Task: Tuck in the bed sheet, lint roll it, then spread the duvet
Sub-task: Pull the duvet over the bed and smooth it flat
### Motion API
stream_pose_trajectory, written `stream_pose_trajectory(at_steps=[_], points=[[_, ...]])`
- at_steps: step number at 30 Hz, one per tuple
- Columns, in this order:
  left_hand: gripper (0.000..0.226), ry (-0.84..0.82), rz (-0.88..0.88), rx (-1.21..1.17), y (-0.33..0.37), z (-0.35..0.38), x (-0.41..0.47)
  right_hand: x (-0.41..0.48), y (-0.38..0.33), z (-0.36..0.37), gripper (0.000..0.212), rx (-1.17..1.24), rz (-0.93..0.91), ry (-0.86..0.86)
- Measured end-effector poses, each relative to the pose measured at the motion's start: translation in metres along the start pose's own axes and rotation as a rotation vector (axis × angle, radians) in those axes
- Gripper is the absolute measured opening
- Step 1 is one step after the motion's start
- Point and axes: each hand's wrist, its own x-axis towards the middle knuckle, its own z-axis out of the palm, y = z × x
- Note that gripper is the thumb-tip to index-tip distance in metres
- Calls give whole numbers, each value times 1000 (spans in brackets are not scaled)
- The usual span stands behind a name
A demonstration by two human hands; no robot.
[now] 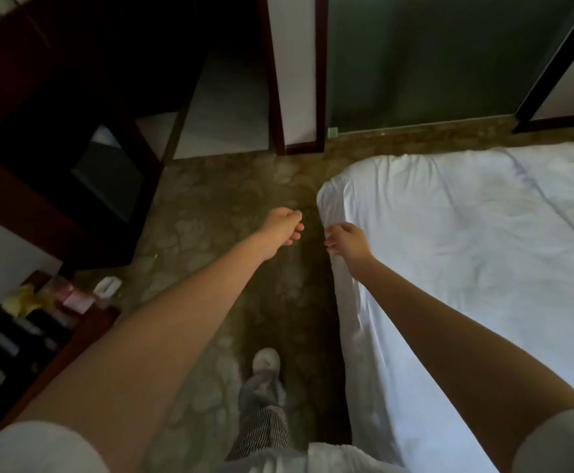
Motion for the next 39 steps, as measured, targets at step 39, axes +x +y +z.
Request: stream_pose_trajectory(at_steps=[39], points=[[23,-939,945,718,628,367,736,767,-309,-349,28,-187,58,938]])
